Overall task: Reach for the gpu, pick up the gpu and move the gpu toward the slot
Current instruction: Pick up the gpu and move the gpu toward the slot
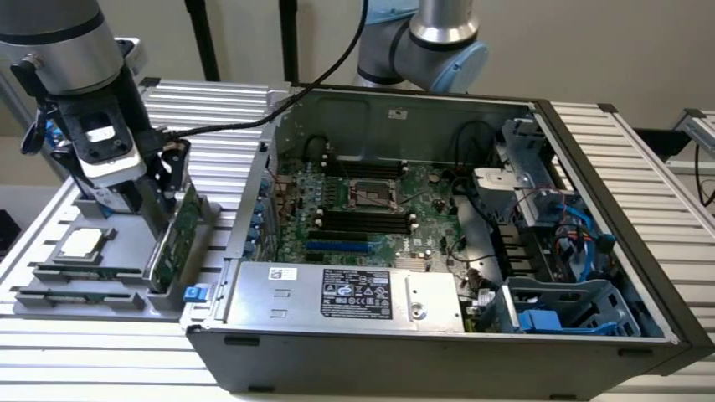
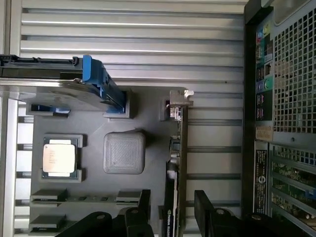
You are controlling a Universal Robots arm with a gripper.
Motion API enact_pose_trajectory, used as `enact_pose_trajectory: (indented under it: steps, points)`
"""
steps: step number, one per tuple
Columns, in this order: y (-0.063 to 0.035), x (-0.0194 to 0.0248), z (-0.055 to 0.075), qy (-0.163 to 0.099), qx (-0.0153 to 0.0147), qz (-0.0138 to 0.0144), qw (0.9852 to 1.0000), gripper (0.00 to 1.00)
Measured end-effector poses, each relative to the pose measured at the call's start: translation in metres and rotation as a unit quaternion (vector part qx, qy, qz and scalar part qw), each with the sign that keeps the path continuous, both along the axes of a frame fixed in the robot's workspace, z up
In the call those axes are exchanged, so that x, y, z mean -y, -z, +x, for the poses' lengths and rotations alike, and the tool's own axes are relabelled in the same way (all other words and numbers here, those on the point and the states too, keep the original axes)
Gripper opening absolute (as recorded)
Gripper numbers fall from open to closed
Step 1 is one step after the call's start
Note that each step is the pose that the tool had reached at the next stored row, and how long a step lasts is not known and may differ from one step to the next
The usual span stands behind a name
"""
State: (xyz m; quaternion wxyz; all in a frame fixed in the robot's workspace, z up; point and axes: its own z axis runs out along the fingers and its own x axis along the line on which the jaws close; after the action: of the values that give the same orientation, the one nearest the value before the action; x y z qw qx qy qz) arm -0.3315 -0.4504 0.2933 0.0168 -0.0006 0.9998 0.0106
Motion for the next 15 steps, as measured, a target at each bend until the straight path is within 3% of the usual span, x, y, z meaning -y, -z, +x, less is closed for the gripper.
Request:
enact_pose_trajectory:
  steps: [15]
  points:
    - [0.0239, 0.002, -0.001, 0.016, 0.0074, -0.0096, 0.9998, 0.48]
